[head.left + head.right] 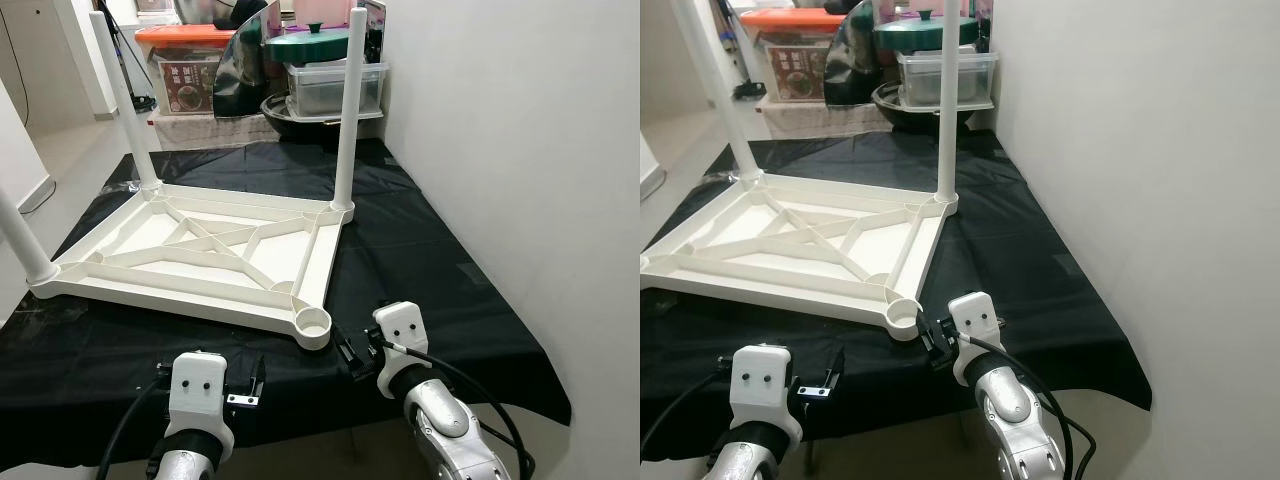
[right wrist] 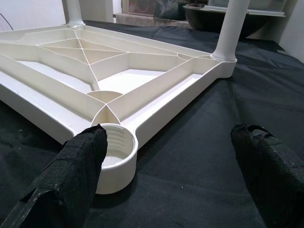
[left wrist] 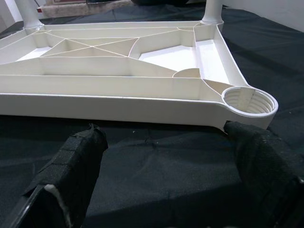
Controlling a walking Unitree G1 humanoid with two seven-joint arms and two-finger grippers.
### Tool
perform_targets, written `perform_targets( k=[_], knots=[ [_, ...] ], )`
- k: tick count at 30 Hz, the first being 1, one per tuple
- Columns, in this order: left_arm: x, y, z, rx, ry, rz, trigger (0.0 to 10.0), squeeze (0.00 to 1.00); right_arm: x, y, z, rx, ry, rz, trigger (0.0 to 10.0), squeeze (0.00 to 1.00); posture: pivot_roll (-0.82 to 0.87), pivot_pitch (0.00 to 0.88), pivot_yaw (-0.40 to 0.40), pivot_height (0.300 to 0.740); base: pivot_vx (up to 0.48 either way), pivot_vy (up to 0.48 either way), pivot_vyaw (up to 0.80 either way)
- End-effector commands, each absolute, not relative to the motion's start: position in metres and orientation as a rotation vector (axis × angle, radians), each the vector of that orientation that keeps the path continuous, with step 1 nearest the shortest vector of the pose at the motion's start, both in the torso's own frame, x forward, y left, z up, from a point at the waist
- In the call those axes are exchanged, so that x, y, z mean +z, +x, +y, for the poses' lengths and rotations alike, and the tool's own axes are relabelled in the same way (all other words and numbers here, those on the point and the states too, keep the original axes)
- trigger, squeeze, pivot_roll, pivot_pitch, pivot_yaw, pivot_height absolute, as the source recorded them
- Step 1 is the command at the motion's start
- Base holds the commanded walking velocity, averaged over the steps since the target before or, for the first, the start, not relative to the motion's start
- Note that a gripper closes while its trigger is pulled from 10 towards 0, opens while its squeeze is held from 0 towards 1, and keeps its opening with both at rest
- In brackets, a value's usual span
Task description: Building children table
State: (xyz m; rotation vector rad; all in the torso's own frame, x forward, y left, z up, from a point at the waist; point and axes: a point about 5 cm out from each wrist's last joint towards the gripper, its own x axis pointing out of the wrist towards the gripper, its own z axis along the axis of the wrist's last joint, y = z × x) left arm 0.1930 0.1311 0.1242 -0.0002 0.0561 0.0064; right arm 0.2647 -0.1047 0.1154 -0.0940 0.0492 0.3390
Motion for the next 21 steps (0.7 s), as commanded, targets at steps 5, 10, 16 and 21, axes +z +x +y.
perform_targets(
  k=[5,10,16,21],
  knots=[
    [0.1192,0.1933,0.1316,0.021,-0.001,0.069,10.0,0.0,0.1156,0.2644,-0.1022,0.349,-0.09,0.046,10.0,0.0,-0.01,0.0,0.0,0.74,0.0,0.0,0.0],
    [0.1185,0.1928,0.131,0.019,-0.002,0.072,10.0,0.0,0.115,0.2638,-0.1021,0.352,-0.091,0.048,10.0,0.0,-0.01,0.0,0.001,0.74,0.0,0.0,0.0],
    [0.1169,0.1915,0.1299,0.017,-0.001,0.078,10.0,0.0,0.1134,0.2623,-0.1021,0.356,-0.092,0.052,10.0,0.0,-0.01,0.0,0.002,0.74,0.0,0.0,0.0],
    [0.1161,0.1902,0.1292,0.019,-0.002,0.08,10.0,0.0,0.1125,0.2609,-0.1025,0.359,-0.094,0.052,10.0,0.0,-0.01,0.0,0.0,0.74,0.0,0.0,0.0]
  ],
)
